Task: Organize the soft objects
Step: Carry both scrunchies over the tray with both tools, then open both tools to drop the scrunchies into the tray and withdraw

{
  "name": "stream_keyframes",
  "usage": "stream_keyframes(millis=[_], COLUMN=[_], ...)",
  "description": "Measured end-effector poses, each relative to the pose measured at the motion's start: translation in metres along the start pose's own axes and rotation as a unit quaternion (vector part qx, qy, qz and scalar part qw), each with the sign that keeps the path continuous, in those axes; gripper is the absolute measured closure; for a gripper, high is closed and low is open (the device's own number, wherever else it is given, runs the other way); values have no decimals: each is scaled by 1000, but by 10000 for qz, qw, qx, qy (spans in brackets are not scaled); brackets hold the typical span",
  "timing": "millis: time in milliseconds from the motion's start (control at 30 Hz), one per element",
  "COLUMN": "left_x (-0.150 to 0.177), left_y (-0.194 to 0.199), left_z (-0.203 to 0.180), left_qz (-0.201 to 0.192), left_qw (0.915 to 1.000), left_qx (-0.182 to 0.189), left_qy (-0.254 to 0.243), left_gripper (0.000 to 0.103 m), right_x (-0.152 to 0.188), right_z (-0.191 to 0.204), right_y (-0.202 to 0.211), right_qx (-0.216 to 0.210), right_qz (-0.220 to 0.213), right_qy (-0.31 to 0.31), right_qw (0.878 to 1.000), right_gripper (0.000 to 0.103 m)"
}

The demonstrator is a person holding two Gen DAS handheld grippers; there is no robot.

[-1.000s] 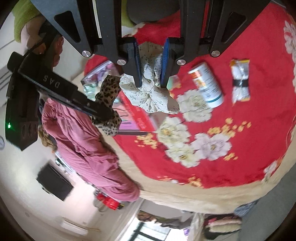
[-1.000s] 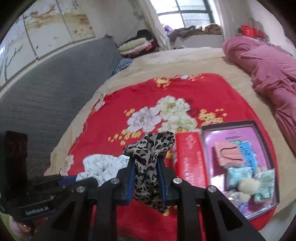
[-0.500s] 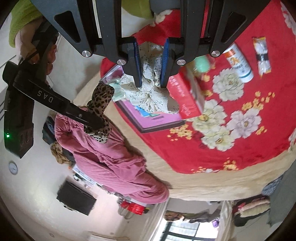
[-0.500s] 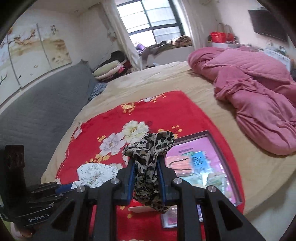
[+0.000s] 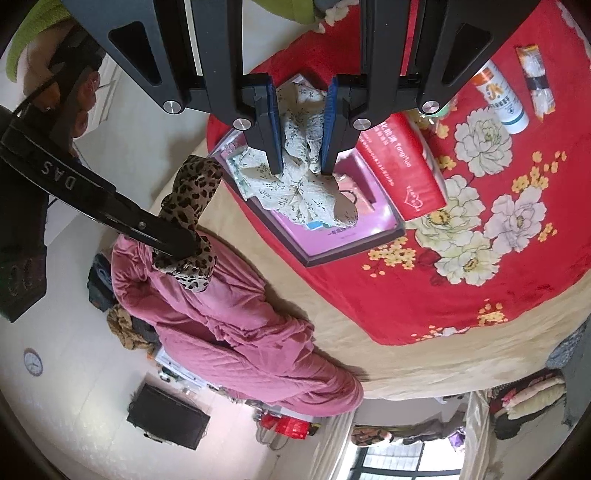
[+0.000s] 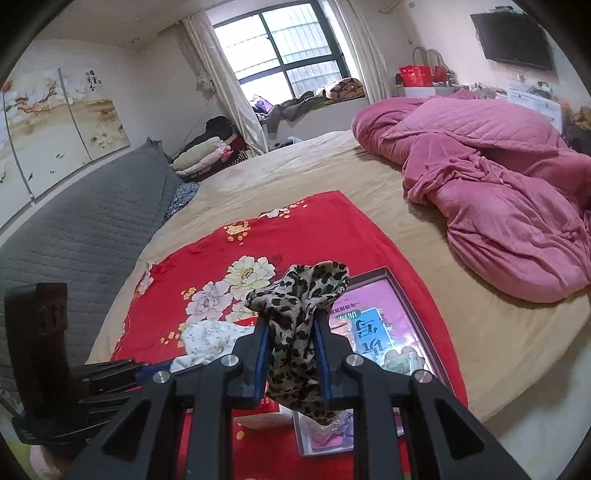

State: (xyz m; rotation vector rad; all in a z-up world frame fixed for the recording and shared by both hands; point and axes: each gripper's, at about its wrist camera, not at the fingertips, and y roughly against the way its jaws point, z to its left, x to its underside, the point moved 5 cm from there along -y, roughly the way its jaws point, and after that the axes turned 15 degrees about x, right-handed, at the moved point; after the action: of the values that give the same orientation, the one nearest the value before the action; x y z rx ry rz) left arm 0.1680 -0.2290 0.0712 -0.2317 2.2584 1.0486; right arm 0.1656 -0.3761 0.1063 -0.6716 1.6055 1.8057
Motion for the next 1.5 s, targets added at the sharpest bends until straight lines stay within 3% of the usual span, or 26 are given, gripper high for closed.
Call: stream_keyframes(millis=[967, 1233, 1333, 1500], left_x=[-5, 10, 15, 18], left_y=[-106, -142, -148, -154], left_z=[28, 40, 43, 45], left_qz=[767, 1211, 1285, 1345], left_qw=[9968, 9923, 9913, 9904], left_qx=[16, -114, -118, -131], left_qy=[233, 245, 276, 283], left_gripper=[82, 82, 80, 80], right_x=[14, 31, 38, 49], right_z=[-33, -43, -45, -48], right_y=[-60, -110, -130, -155], right_qx=[229, 349, 620, 614], right_qz=[558, 1121, 1330, 1633], right_qy=[-180, -168, -16, -76], right_qw=[9980, 9929, 9892, 9846], right_gripper=[81, 81, 80, 80])
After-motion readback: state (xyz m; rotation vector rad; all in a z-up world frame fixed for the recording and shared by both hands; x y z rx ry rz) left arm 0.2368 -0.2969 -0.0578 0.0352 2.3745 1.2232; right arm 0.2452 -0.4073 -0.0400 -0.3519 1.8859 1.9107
